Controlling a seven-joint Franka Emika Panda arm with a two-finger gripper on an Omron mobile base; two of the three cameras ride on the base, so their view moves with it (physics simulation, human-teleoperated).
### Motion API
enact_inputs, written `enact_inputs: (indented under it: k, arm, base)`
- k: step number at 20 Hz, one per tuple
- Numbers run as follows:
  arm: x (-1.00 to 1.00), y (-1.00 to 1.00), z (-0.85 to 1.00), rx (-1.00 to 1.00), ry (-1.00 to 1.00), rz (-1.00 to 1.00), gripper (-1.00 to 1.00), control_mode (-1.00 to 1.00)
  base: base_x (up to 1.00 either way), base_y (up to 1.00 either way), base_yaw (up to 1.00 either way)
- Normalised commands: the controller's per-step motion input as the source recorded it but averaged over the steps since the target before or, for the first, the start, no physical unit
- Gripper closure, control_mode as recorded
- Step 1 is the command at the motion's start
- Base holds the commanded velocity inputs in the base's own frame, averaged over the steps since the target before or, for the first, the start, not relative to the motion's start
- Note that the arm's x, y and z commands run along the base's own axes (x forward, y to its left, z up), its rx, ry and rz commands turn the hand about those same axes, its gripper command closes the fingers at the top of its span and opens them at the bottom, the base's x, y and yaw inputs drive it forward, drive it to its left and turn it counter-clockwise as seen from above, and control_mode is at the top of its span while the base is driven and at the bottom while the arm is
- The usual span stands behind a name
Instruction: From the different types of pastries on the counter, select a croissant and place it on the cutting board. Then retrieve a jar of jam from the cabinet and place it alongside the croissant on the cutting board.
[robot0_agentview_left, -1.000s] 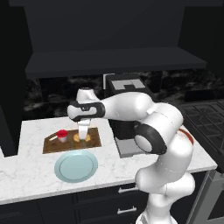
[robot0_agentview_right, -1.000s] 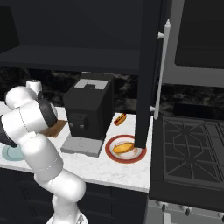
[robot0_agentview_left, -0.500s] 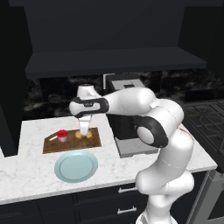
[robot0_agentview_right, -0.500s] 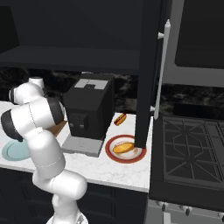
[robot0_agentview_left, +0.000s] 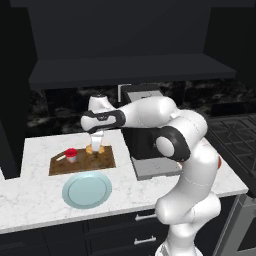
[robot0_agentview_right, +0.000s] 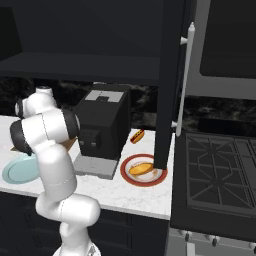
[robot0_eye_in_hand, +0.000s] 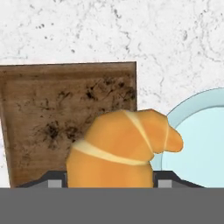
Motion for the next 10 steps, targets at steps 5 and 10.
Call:
enact_inputs:
  k: [5,10]
  arm:
    - [0.09,0.30,-0.02,-0.06,-0.17,-0.05,1.00,-1.00]
    - [0.12,0.05,0.00,-0.10,-0.13,-0.17,1.00,-1.00]
  base:
    - [0.00,0.00,0.00]
    - [0.00,0.00,0.00]
